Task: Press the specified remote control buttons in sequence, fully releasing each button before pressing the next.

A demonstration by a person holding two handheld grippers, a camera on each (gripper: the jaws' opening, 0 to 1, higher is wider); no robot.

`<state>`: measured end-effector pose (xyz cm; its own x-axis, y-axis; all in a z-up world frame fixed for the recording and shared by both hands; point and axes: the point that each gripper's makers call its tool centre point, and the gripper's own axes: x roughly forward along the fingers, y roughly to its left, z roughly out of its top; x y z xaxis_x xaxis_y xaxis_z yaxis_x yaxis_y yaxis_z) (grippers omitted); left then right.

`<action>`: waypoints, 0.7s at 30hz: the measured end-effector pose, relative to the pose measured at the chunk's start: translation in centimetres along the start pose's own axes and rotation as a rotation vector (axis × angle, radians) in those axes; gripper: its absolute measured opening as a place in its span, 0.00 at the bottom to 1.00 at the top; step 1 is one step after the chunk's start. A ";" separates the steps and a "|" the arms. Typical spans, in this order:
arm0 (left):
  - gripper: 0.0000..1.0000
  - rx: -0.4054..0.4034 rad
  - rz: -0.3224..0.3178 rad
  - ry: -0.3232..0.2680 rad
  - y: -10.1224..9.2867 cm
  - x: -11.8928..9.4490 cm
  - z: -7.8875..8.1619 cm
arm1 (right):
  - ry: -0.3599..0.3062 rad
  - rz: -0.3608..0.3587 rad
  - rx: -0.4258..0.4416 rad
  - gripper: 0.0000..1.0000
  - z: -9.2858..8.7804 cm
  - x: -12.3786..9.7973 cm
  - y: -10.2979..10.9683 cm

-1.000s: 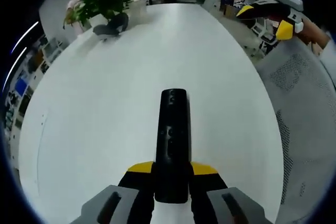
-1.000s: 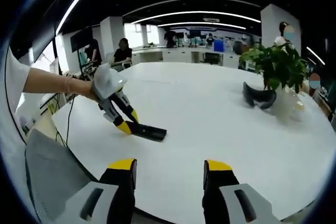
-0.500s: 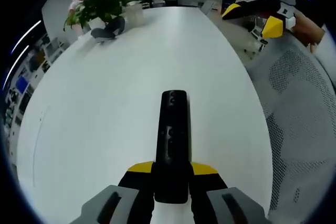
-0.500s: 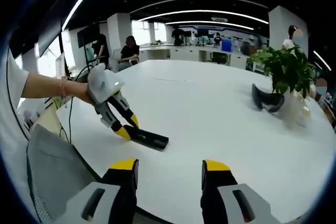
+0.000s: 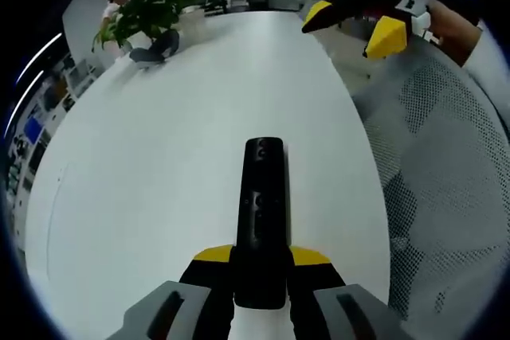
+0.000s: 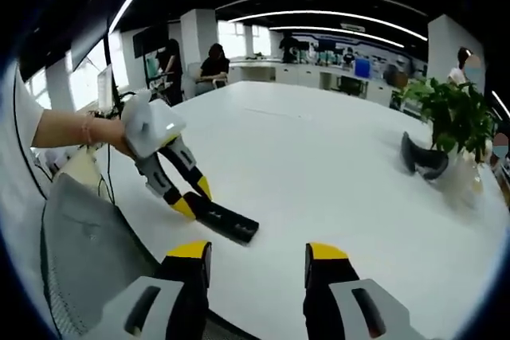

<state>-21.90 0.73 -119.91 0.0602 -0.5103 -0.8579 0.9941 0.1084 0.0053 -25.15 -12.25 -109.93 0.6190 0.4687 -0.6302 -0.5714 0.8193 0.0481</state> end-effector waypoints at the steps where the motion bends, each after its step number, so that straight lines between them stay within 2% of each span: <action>1: 0.24 0.003 0.000 0.001 -0.3 0.0 0.0 | 0.006 0.008 -0.008 0.45 -0.1 0.2 0.2; 8: 0.24 0.003 0.000 0.002 -1.8 -0.2 -0.3 | 0.050 0.061 -0.064 0.44 -0.7 0.8 1.4; 16: 0.24 0.009 -0.001 -0.003 -3.4 -0.3 -0.4 | 0.098 0.145 -0.108 0.35 -1.4 2.0 3.0; 21: 0.24 0.029 -0.015 -0.008 -4.9 -0.4 -0.5 | 0.170 0.217 -0.215 0.31 -2.1 3.1 4.0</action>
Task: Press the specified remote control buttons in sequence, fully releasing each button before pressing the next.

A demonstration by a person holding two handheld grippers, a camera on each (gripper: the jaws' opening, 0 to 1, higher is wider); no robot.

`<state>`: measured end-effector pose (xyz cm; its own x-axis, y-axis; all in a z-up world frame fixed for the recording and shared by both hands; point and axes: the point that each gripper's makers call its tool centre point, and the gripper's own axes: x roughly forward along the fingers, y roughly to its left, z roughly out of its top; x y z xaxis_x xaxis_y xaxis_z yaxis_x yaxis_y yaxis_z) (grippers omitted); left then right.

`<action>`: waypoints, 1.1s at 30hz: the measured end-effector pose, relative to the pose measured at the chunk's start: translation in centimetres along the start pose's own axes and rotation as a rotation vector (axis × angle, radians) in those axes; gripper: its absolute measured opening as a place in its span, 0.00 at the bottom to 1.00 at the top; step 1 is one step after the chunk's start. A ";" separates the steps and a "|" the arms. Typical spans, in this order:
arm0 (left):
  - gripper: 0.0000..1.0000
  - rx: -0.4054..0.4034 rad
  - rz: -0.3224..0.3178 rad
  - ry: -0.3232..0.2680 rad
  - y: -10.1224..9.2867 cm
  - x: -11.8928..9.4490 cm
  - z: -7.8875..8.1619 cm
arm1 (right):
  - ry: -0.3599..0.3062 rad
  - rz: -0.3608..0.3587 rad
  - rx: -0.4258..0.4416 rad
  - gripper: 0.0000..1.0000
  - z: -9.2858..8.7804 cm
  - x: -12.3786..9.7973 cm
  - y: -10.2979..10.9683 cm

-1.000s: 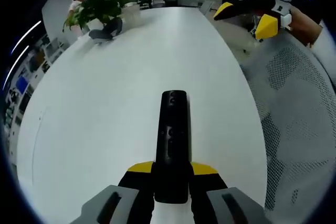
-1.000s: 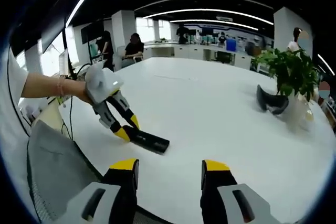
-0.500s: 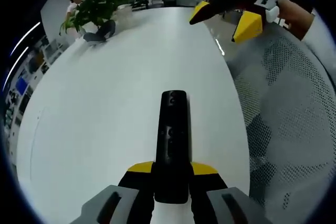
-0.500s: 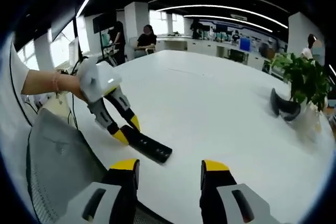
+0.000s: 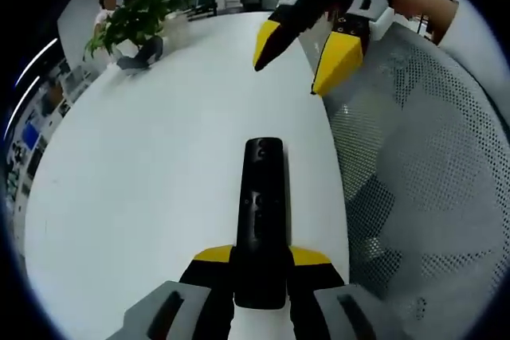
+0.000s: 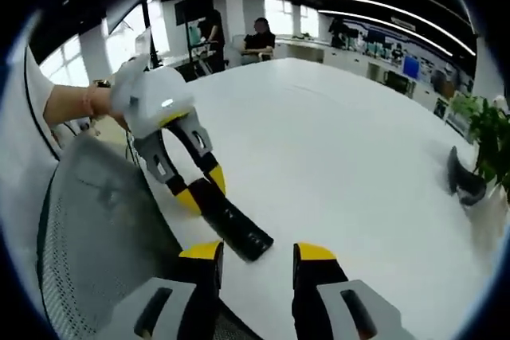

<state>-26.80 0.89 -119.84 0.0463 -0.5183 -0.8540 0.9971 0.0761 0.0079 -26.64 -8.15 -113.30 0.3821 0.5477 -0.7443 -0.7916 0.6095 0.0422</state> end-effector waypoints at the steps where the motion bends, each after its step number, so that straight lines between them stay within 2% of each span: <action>1: 0.24 -0.003 0.000 -0.001 -0.2 0.0 0.0 | 0.015 0.009 -0.022 0.31 0.0 0.2 0.1; 4: 0.24 -0.002 -0.001 -0.004 -0.9 -0.1 -0.1 | 0.078 0.060 -0.128 0.26 -0.3 1.0 0.5; 9: 0.24 0.000 -0.004 -0.003 -1.7 -0.1 -0.1 | 0.211 0.172 -0.314 0.12 -1.7 1.9 1.6; 13: 0.24 -0.002 -0.003 -0.001 -2.0 -0.2 -0.1 | 0.262 0.230 -0.392 0.09 -2.2 2.5 2.2; 20: 0.24 -0.005 -0.003 0.001 -2.2 -0.2 -0.2 | 0.335 0.278 -0.462 0.01 -3.5 3.2 2.1; 28: 0.24 -0.006 -0.005 -0.008 -2.2 -0.2 -0.1 | 0.358 0.305 -0.491 0.00 -4.1 3.6 2.2; 33: 0.24 -0.010 -0.007 -0.023 -2.1 -0.3 -0.1 | 0.348 0.302 -0.502 0.00 -3.8 3.8 2.3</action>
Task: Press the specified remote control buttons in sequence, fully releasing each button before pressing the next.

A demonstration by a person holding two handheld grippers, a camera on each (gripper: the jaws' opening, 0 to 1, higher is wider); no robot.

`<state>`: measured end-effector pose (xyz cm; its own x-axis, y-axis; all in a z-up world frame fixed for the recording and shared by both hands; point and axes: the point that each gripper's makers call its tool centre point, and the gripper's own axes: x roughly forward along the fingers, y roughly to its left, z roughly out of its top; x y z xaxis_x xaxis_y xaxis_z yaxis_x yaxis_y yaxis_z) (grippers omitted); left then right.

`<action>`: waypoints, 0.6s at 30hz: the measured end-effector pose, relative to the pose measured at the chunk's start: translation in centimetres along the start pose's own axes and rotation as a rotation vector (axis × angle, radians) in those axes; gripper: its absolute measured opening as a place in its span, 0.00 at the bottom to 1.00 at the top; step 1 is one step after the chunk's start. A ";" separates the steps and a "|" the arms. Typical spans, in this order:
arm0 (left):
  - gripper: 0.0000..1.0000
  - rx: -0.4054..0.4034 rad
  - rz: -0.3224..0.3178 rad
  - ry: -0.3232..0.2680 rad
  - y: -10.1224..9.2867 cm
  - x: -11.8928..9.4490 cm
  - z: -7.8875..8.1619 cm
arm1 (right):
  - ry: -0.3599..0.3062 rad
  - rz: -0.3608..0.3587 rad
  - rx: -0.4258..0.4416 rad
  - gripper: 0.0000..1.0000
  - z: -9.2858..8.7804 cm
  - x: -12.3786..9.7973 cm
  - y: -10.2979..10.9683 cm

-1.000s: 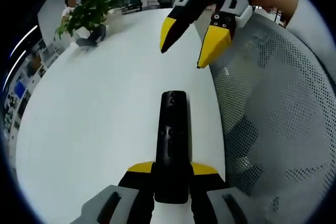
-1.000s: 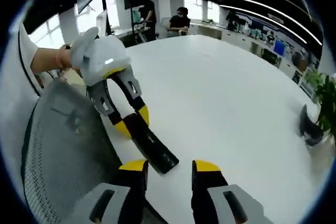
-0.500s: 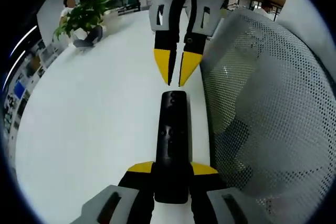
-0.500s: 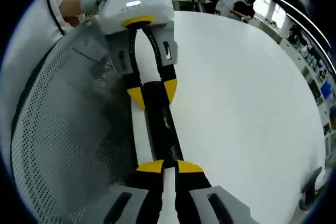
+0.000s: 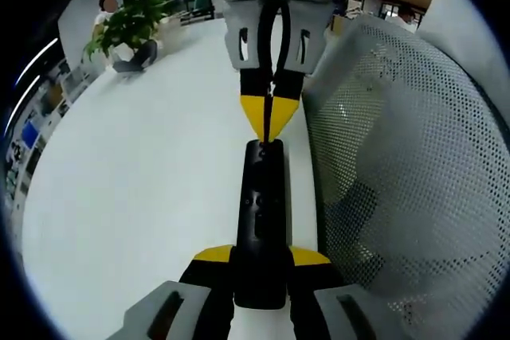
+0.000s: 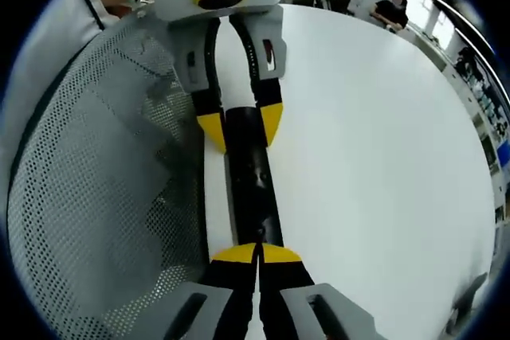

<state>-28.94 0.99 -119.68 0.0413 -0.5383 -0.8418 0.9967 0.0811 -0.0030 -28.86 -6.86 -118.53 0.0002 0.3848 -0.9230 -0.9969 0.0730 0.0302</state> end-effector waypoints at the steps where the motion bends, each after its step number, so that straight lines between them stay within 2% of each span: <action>1: 0.24 0.000 0.000 -0.002 0.0 0.0 0.0 | -0.003 -0.003 0.000 0.00 0.1 0.0 0.0; 6: 0.24 0.003 -0.003 -0.005 0.0 0.0 0.0 | -0.003 -0.006 0.017 0.00 0.0 0.2 -0.2; 11: 0.24 0.006 -0.007 -0.008 0.0 0.0 0.0 | 0.024 -0.025 -0.016 0.00 0.0 0.4 -0.2; 15: 0.24 0.009 -0.011 -0.011 0.0 0.0 0.1 | 0.015 -0.030 0.125 0.00 0.0 0.3 -0.4; 18: 0.24 0.012 -0.013 -0.016 0.0 0.1 0.1 | -0.019 -0.039 0.167 0.00 0.1 0.3 -0.6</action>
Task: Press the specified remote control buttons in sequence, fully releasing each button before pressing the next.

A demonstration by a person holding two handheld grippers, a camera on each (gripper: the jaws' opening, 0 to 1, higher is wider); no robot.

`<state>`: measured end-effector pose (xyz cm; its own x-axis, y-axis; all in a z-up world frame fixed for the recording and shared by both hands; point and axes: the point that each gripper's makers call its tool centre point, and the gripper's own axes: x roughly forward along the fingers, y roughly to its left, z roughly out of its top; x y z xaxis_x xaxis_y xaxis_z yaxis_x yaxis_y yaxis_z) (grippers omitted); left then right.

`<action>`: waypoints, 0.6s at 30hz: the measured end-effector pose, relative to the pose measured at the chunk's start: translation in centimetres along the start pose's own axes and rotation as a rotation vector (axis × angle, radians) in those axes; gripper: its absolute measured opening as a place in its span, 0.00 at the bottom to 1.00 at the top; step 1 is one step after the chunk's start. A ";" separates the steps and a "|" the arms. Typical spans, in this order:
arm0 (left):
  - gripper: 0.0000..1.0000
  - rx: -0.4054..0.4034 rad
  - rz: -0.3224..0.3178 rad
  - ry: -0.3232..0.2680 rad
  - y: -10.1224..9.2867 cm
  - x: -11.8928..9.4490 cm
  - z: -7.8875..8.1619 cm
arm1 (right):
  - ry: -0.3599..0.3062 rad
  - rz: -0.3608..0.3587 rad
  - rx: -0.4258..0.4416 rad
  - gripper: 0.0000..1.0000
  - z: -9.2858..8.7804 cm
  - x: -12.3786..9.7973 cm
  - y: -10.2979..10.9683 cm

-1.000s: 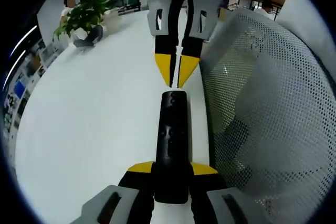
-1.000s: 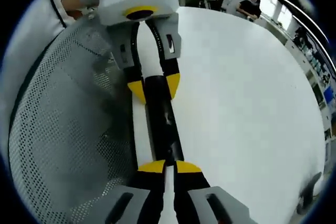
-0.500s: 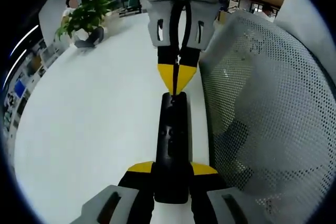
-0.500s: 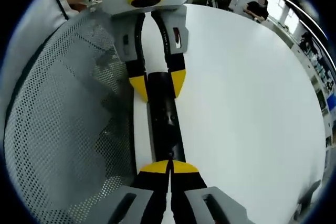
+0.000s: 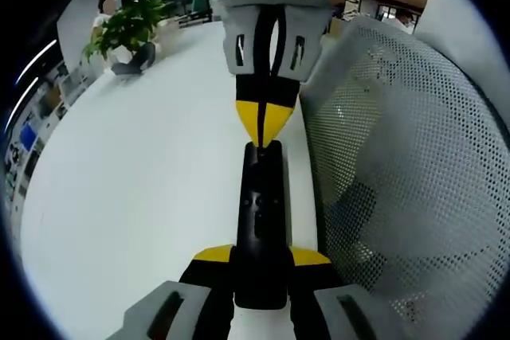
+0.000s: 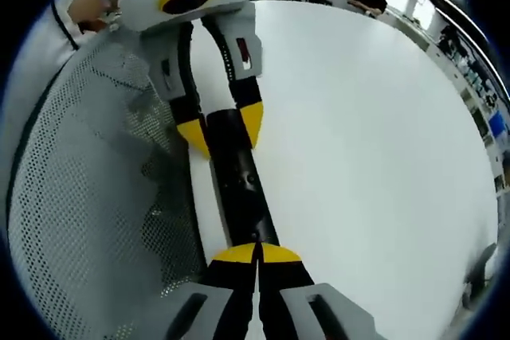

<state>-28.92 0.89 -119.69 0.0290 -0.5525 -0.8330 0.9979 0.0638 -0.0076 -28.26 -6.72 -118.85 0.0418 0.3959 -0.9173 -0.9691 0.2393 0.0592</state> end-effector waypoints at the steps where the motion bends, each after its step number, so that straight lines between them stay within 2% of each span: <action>1: 0.24 -0.001 -0.001 0.000 0.0 0.0 0.0 | -0.009 -0.003 0.008 0.00 0.0 0.0 0.0; 4: 0.24 0.002 -0.002 0.009 0.0 0.1 0.0 | -0.049 -0.034 0.034 0.00 0.1 0.0 0.0; 8: 0.24 0.006 -0.007 0.012 0.1 0.1 0.0 | -0.045 -0.082 0.014 0.00 0.1 0.1 0.1; 11: 0.24 0.005 -0.005 0.015 0.1 0.1 0.0 | -0.048 -0.104 0.044 0.00 0.1 0.0 -0.1; 18: 0.24 0.016 -0.003 0.024 0.0 0.0 0.0 | -0.089 -0.230 0.147 0.00 0.2 -0.1 -0.1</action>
<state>-28.91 0.86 -119.69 0.0247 -0.5329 -0.8458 0.9988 0.0487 -0.0015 -28.14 -6.55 -118.70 0.2839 0.3907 -0.8757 -0.8862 0.4557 -0.0840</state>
